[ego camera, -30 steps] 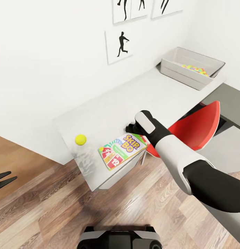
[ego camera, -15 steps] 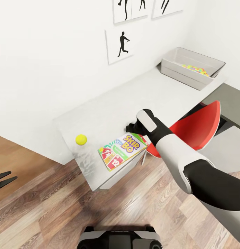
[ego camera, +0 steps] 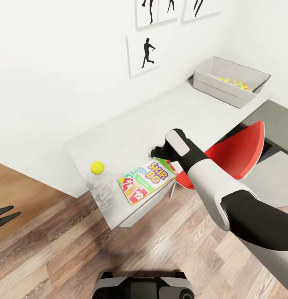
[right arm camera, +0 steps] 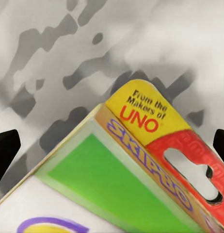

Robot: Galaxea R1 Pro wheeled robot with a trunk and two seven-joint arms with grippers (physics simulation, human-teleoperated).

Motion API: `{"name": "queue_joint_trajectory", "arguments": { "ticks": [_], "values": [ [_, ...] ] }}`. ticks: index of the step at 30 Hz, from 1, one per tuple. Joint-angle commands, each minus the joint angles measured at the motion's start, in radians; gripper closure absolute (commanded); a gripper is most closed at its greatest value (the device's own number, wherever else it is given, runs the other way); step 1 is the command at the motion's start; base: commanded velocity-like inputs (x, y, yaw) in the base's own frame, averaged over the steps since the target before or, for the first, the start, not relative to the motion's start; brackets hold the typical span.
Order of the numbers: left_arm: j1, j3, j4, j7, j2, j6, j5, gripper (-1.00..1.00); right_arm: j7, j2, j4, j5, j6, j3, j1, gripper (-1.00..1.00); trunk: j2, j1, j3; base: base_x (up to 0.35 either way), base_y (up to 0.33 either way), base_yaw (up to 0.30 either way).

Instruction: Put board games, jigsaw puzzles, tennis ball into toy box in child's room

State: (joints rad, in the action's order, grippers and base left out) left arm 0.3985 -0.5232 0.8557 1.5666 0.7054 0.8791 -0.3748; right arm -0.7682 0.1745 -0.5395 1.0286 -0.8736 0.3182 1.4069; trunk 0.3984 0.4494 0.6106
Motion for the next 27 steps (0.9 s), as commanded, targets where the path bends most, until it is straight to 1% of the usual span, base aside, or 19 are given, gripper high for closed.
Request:
{"name": "queue_joint_trajectory", "arguments": {
  "ticks": [1,7,11,13,24,25,27],
  "values": [
    [0.0,0.0,0.0,0.004,0.0,0.011,0.001,-1.0,-0.01,0.0,0.0,0.008,-0.002,0.001,0.001,-1.0,0.002,0.001,0.001,0.0,0.0,0.0],
    [0.0,0.0,0.0,0.004,0.0,0.011,0.001,-1.0,-0.009,0.0,0.0,0.01,-0.012,-0.005,0.001,-1.0,0.002,0.001,0.001,0.0,0.0,0.0],
    [0.0,0.0,0.0,0.004,0.0,0.011,0.001,-1.0,-0.009,0.0,0.0,0.009,-0.05,-0.037,0.001,-1.0,0.002,0.001,0.001,0.0,0.0,0.0],
    [0.0,0.0,0.0,0.004,0.0,0.011,0.001,-1.0,-0.008,0.0,0.0,0.009,-0.054,-0.041,0.0,-1.0,0.002,0.001,0.001,0.0,0.0,0.0],
    [0.0,0.0,0.0,0.004,0.0,0.011,0.001,-1.0,-0.008,0.0,-0.004,0.009,-0.057,-0.045,0.0,-1.0,0.002,0.001,0.001,0.0,0.0,0.0],
    [-0.001,-0.001,-0.001,0.004,-0.004,0.012,0.001,-1.0,-0.002,0.0,-0.008,0.004,-0.055,-0.049,-0.002,-1.0,0.002,0.001,0.001,0.0,0.0,0.0],
    [-0.001,-0.001,-0.001,0.004,-0.004,0.012,0.001,-1.0,0.004,0.0,-0.008,-0.008,-0.055,-0.046,-0.002,-1.0,0.002,0.001,0.001,0.0,0.0,0.0]
  ]
}}
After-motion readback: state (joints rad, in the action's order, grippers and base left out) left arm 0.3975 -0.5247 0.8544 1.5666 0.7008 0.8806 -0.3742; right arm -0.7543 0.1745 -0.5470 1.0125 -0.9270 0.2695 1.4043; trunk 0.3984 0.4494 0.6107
